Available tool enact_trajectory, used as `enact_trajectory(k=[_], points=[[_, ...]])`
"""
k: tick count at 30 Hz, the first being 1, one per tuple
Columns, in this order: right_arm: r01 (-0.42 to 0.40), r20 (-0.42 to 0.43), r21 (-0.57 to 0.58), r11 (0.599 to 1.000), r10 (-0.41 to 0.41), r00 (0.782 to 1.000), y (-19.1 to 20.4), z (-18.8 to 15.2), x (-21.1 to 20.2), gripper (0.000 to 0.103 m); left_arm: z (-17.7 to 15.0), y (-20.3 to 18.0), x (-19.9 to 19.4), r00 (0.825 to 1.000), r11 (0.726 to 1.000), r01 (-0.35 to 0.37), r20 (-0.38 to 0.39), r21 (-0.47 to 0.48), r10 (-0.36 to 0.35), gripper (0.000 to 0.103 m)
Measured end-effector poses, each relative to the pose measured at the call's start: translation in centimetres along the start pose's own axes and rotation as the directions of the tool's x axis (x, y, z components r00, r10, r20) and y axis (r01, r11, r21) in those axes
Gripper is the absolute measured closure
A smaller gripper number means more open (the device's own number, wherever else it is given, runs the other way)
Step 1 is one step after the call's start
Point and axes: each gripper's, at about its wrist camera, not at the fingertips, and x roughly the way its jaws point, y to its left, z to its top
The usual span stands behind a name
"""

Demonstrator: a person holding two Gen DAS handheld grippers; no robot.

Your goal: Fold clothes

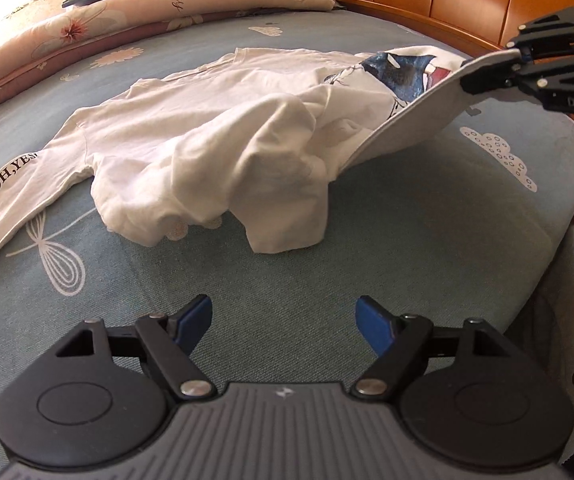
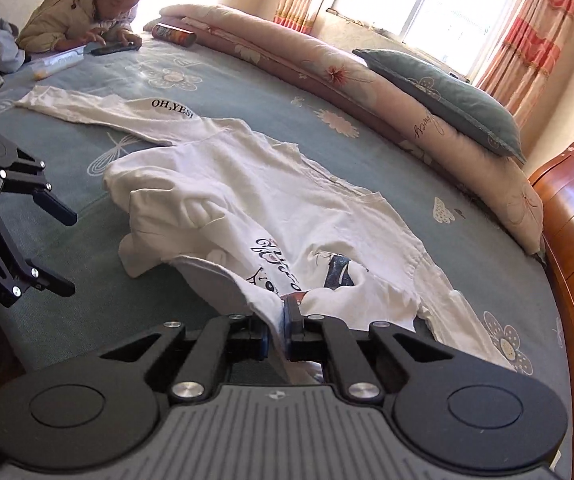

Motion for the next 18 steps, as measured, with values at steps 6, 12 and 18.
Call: enact_trajectory(k=[6,12,18], points=[[0.055,-0.104,0.001,0.998,-0.055,0.993,-1.6,-1.8,-0.5,0.085,-0.1,0.4,0.0,1.000,1.000,0.002,-0.004,-0.013,-0.002,0.023],[0.051,-0.204,-0.055,0.997,-0.061,0.977,0.2,-4.0,0.5,0.072,-0.1,1.7,-0.3,1.000,0.997,0.014,0.016,-0.073,-0.013,0.023],[-0.060,-0.118,-0.070,0.996,0.052,0.992,2.4,-2.7,-1.2,0.059,-0.7,3.7,-0.1,1.000,0.993,-0.006,0.007,-0.121,0.007,0.023]])
